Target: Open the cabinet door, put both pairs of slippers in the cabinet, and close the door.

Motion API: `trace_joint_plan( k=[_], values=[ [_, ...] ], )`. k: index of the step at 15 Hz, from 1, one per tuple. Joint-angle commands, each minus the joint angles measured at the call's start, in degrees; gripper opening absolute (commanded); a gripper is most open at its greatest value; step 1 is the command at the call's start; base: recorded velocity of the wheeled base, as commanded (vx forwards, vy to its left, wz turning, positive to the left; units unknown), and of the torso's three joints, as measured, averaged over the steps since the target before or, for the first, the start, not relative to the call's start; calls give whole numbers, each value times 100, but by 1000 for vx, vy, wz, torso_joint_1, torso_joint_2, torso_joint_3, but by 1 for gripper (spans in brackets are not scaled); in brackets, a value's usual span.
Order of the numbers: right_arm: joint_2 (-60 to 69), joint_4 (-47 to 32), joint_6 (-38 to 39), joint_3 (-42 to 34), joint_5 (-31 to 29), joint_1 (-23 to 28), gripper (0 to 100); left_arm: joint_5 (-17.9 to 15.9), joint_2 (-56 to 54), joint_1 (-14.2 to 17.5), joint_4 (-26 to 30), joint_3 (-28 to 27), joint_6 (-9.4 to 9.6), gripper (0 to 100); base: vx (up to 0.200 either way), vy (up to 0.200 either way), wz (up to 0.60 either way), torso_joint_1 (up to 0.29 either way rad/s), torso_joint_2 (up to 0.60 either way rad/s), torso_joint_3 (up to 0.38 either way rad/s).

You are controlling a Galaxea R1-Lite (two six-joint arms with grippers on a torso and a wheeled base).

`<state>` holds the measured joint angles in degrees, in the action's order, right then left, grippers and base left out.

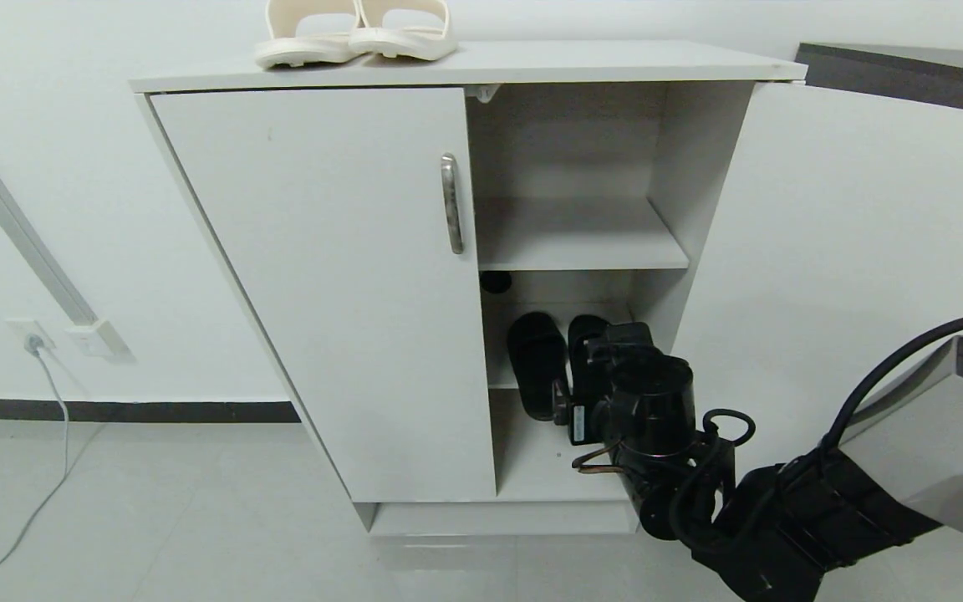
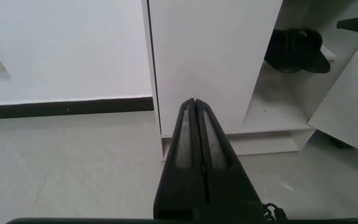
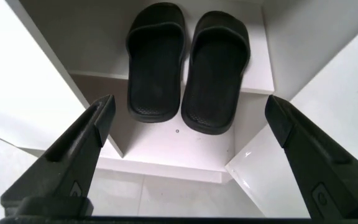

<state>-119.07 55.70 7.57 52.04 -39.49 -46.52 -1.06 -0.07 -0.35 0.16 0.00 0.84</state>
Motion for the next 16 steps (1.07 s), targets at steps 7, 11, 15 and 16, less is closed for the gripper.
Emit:
trace_joint_plan(
  k=[7, 11, 15, 16],
  values=[
    [-20, 2, -1, -1, 2, 38, 100, 1, 7, 0, 2, 0, -5, 0, 0, 0, 0, 0, 0, 0],
    [-20, 2, 8, -10, -7, 38, 100, 1, 7, 0, -7, 0, -5, 0, 0, 200, 0, -2, 5, 4],
    [-3, 11, -1, -63, -7, 38, 100, 1, 7, 0, 2, 0, -5, 0, 0, 200, 0, 5, 1, 4],
    [-3, 11, -10, -71, -7, 38, 100, 1, 7, 0, 2, 0, 4, 0, 0, 200, 0, 2, 2, -2]
  ],
)
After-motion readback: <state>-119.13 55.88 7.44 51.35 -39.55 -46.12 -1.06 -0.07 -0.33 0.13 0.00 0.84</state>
